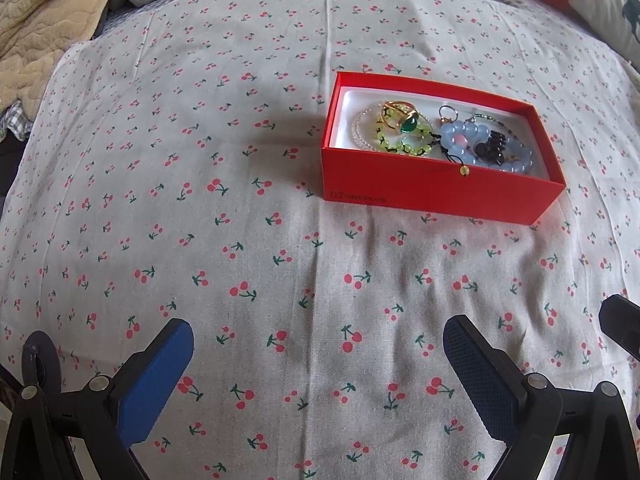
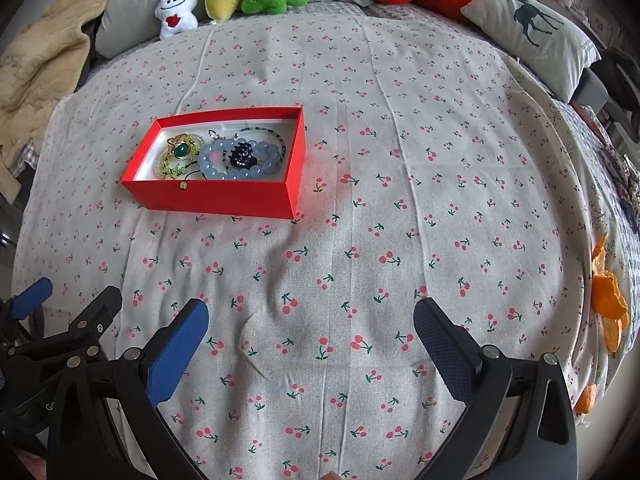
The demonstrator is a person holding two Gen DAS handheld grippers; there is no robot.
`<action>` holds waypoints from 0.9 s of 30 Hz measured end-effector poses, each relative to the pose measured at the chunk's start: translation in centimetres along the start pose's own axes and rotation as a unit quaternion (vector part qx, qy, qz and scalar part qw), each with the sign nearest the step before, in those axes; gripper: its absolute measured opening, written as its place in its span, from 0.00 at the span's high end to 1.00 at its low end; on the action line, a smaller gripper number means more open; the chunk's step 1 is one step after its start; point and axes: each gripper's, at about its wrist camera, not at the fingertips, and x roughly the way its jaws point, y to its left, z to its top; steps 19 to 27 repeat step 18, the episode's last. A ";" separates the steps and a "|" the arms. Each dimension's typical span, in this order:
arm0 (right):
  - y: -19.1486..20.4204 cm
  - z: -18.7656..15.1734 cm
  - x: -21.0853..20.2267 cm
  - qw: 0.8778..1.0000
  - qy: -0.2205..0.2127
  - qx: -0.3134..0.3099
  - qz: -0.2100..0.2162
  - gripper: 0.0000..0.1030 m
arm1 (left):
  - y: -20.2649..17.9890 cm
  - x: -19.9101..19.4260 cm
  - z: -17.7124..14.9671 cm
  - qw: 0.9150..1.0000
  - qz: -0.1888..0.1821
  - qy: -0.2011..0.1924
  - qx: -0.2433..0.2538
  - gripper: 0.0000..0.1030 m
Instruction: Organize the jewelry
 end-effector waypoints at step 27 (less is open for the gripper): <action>0.4 0.0 1.6 1.000 0.007 -0.004 0.002 0.00 | 0.1 0.8 0.2 1.000 -0.009 -0.004 0.000 0.01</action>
